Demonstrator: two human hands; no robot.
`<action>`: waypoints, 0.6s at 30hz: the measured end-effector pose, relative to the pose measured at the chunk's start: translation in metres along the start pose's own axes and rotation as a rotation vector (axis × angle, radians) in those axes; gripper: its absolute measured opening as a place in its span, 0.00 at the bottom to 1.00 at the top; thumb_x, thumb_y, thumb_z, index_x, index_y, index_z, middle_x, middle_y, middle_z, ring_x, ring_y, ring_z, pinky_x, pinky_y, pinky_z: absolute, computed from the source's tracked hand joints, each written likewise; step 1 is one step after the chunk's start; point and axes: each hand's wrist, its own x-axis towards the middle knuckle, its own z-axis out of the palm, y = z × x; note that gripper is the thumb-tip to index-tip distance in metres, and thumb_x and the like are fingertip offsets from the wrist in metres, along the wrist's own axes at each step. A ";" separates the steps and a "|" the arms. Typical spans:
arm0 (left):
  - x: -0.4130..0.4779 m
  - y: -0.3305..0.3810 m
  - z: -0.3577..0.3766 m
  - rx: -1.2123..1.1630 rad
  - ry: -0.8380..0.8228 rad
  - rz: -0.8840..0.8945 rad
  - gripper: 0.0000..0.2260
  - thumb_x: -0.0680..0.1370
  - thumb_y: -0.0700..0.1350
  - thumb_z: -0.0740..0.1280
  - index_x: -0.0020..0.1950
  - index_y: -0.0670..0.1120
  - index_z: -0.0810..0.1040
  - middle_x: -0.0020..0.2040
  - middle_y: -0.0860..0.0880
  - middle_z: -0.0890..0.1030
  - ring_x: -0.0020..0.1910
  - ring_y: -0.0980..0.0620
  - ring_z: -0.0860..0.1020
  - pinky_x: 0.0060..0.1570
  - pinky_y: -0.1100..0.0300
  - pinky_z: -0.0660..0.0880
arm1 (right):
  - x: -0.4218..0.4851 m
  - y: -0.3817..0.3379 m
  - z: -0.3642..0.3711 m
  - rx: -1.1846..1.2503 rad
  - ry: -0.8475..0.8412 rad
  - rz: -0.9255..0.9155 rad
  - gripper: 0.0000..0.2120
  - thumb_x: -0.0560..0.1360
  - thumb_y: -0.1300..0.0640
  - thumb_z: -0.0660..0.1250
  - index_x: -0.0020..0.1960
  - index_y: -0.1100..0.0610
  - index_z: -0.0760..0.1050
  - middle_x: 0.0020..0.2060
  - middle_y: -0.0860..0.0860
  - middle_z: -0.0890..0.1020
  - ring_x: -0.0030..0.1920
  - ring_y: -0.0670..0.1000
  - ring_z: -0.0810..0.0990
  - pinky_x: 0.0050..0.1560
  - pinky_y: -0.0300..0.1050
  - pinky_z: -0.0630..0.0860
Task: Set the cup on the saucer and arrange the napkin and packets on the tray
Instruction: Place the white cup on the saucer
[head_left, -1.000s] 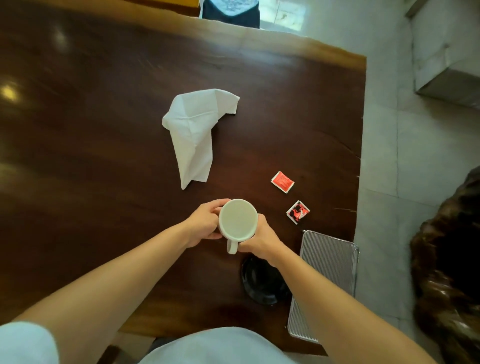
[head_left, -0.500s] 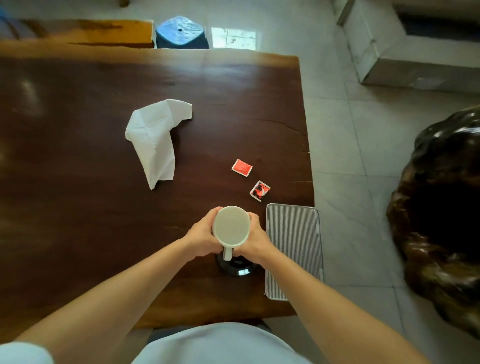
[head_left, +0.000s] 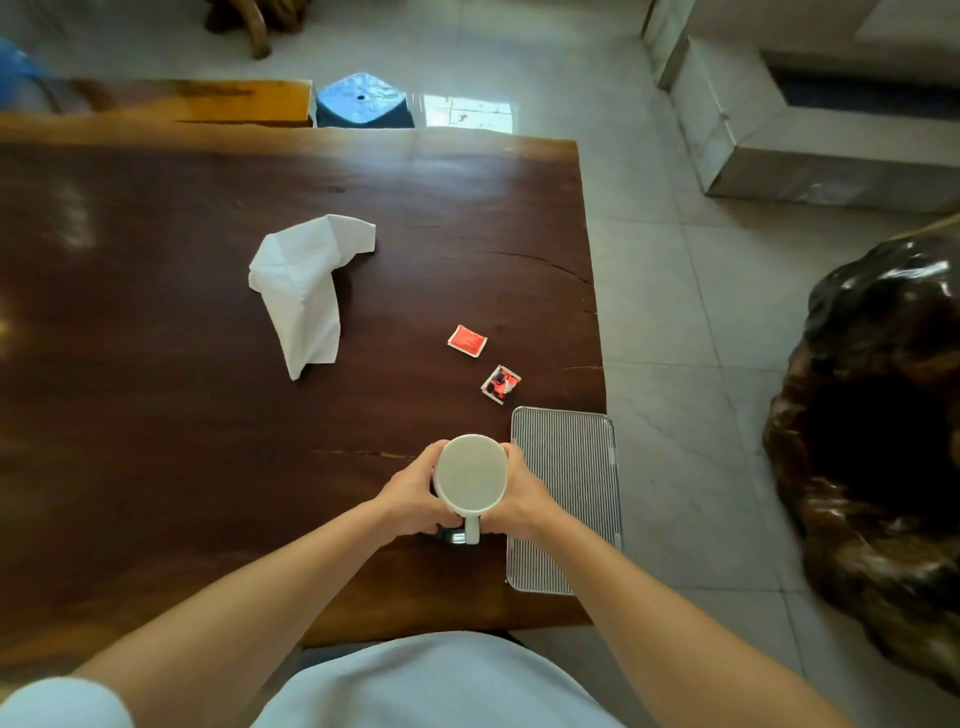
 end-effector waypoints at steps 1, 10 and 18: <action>0.000 -0.002 0.003 0.005 -0.014 -0.021 0.41 0.68 0.39 0.80 0.73 0.58 0.61 0.62 0.53 0.71 0.63 0.46 0.75 0.50 0.51 0.83 | -0.001 0.003 0.000 -0.014 -0.033 0.014 0.47 0.61 0.54 0.83 0.70 0.48 0.57 0.60 0.48 0.71 0.61 0.51 0.74 0.56 0.47 0.80; 0.003 -0.036 0.013 0.050 -0.038 -0.056 0.38 0.69 0.41 0.80 0.72 0.56 0.64 0.62 0.52 0.73 0.59 0.48 0.76 0.46 0.60 0.83 | 0.001 0.021 0.023 -0.061 -0.137 0.071 0.46 0.63 0.54 0.81 0.71 0.50 0.55 0.60 0.50 0.70 0.58 0.54 0.76 0.50 0.50 0.84; 0.030 -0.060 0.015 0.079 0.059 0.044 0.41 0.67 0.42 0.81 0.73 0.55 0.64 0.65 0.53 0.74 0.65 0.51 0.73 0.63 0.53 0.76 | 0.024 0.026 0.043 -0.042 -0.042 0.100 0.49 0.63 0.51 0.82 0.71 0.51 0.53 0.60 0.50 0.69 0.60 0.51 0.74 0.56 0.45 0.80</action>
